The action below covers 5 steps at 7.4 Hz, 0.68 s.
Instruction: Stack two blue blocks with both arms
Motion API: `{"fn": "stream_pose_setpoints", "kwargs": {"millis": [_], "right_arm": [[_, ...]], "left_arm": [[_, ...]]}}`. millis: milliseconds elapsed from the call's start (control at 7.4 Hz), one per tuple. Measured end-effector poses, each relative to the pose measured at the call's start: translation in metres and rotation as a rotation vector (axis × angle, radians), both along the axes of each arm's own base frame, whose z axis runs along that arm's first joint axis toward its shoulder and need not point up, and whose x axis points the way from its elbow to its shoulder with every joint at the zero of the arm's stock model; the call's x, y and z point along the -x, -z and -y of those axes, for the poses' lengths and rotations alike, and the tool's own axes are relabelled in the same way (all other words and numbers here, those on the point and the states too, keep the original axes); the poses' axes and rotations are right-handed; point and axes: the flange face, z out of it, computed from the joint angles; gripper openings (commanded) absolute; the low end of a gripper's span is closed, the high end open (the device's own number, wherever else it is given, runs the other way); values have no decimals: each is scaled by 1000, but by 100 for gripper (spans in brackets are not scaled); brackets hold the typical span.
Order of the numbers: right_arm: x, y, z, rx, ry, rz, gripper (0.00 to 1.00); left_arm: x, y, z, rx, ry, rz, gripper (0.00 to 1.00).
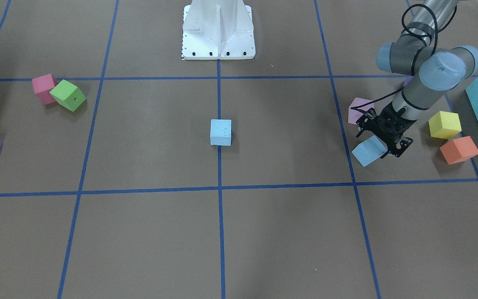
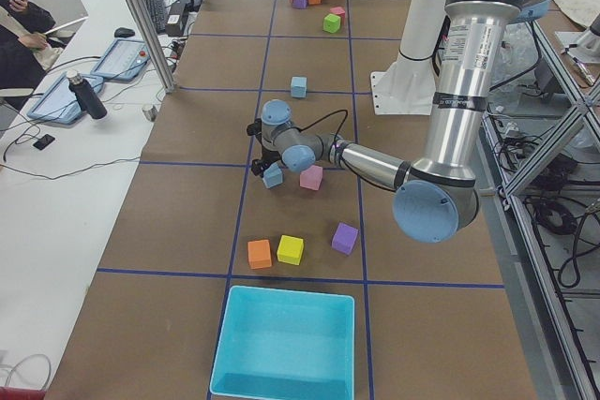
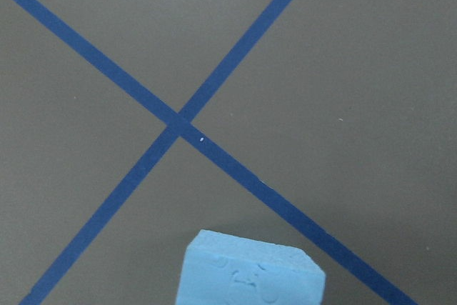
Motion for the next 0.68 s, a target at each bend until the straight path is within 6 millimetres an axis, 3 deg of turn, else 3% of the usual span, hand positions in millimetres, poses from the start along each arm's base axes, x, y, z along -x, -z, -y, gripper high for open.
{"fn": "stream_pose_setpoints", "kwargs": {"millis": [135, 270, 405, 676], "right_arm": [[0, -1, 0, 2, -1, 0, 100], [0, -1, -1, 3, -1, 0, 100], [0, -2, -1, 3, 0, 0, 100], [0, -2, -1, 4, 0, 0, 100]], "left_arm": [[-5, -7, -1, 8, -8, 9, 97], [-10, -14, 0, 18, -15, 19, 81], [-16, -18, 0, 25, -22, 26, 30], [-22, -17, 0, 29, -33, 21, 18]]}}
